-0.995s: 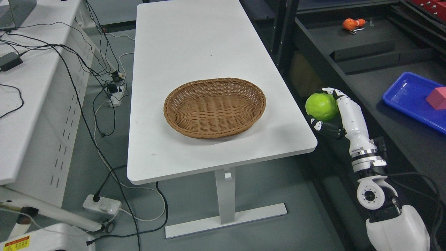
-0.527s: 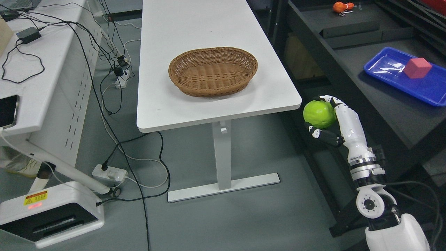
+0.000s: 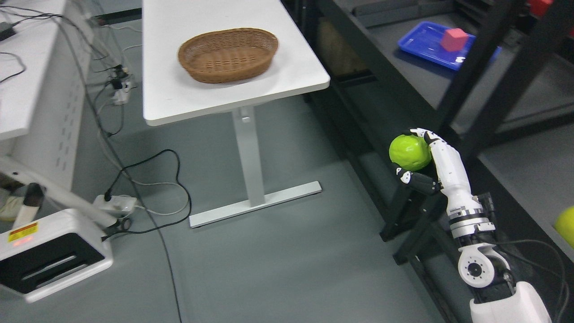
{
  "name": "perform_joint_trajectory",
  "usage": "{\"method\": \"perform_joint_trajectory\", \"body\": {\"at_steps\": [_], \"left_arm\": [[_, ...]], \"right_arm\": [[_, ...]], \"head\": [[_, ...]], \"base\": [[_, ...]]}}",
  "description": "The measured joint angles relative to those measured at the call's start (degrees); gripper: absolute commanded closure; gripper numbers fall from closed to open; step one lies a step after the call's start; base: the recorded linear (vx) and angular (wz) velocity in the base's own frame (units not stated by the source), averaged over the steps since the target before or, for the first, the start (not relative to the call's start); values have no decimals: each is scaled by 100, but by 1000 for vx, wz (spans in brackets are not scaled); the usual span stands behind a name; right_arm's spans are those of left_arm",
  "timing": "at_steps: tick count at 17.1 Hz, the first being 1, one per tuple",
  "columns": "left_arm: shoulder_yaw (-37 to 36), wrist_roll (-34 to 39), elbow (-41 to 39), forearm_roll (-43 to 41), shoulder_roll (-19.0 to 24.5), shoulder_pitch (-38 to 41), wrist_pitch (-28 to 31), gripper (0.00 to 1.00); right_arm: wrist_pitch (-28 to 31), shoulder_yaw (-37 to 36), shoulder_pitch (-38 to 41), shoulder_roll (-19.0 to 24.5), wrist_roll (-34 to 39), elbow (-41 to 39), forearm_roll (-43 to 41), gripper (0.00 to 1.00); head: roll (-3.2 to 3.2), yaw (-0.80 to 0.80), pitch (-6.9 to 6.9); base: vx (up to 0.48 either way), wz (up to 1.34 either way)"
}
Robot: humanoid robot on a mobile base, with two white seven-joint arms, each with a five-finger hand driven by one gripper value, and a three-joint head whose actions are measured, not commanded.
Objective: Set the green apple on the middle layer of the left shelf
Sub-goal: 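Carry the held apple toward the shelf's middle layer while turning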
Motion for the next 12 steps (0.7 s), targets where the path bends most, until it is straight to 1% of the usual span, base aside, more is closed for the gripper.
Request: {"method": "perform_joint_trajectory", "body": {"at_steps": [1,3,7,8,10,12], "left_arm": [[0,0,0,0,0,0,0,0],[0,0,0,0,0,-1,0,0],[0,0,-3,0,0,-11,0,0],[0,0,-2,0,0,-8,0,0],[0,0,-2,0,0,-5,0,0],[0,0,-2,0,0,-4,0,0]], "right_arm": [[0,-3,17,5,0,-5,0,99],[-7,-7,48,17,-11,-9,0,99],[0,-12,88,52,-54,-18,0,99],[0,-12,92,59,-61,-20,0,99],[1,-11,98,78,-60,-21,0,99],[3,-11,104,89,-47,-23,0,99]], "head": [[0,0,0],[0,0,0],[0,0,-1],[0,0,-1],[0,0,-1],[0,0,-1]], "base": [[-292,-1010],[-139,-1494],[-9,-1980],[96,-1388],[126,-948],[139,-612]]}}
